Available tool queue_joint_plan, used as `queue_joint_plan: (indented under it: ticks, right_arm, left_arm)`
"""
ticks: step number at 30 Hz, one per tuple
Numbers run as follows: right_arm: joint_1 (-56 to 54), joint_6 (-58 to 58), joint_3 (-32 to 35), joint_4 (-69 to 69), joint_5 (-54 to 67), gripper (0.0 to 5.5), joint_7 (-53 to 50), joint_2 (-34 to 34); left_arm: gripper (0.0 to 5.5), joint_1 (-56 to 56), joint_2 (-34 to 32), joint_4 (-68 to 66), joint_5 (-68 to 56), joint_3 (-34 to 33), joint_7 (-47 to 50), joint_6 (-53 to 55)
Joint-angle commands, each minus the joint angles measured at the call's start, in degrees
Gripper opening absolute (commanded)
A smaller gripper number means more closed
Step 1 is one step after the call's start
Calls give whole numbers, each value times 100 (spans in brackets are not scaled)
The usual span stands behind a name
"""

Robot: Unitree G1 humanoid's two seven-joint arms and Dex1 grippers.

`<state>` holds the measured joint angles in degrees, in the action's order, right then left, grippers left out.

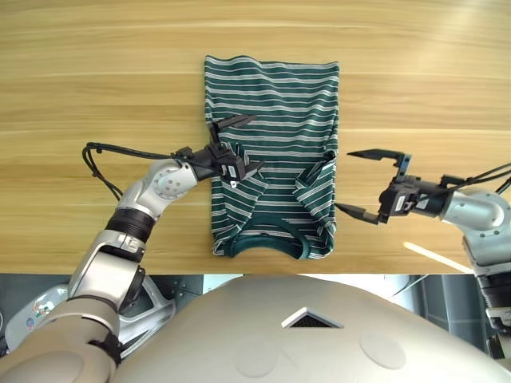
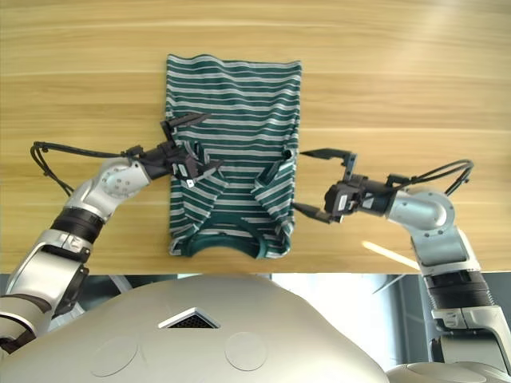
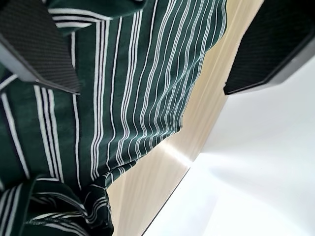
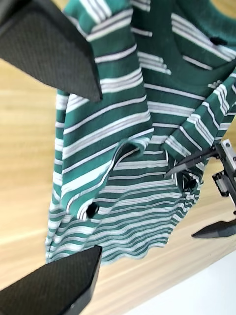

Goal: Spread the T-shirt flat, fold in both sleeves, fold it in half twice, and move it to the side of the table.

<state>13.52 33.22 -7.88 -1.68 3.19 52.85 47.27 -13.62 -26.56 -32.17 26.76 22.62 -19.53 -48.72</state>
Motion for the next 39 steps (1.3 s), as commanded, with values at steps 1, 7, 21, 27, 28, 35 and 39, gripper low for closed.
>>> queue_joint_plan:
  ticks: [1, 7, 21, 27, 28, 35, 39]
  right_arm:
    - [159, 74, -239, 78, -102, 539, 113, -27]
    - [462, 100, -510, 21, -310, 539, 132, -7]
    - [176, 293, -117, 510, -11, 539, -77, 77]
    - [-246, 328, 692, 939, 371, 539, -375, 89]
    - [-392, 300, 693, 1056, 300, 539, -414, 34]
    - [-1869, -54, -42, 2159, -859, 539, -886, -784]
    - [-2398, -104, -328, 2537, -1163, 539, -1066, -1194]
  left_arm:
    - [540, 16, -115, 29, -36, -11, -8, -21]
    - [540, 6, -150, 24, -64, -5, -26, -21]
    - [540, -99, -97, -98, -96, -23, 15, -68]
    - [540, -107, -91, -110, -112, -17, 15, -80]
    - [540, -109, -91, -118, -114, -14, 15, -83]
    - [540, -143, -100, -138, -133, -39, 14, -88]
    - [540, -170, -91, -169, -135, -36, -1, -97]
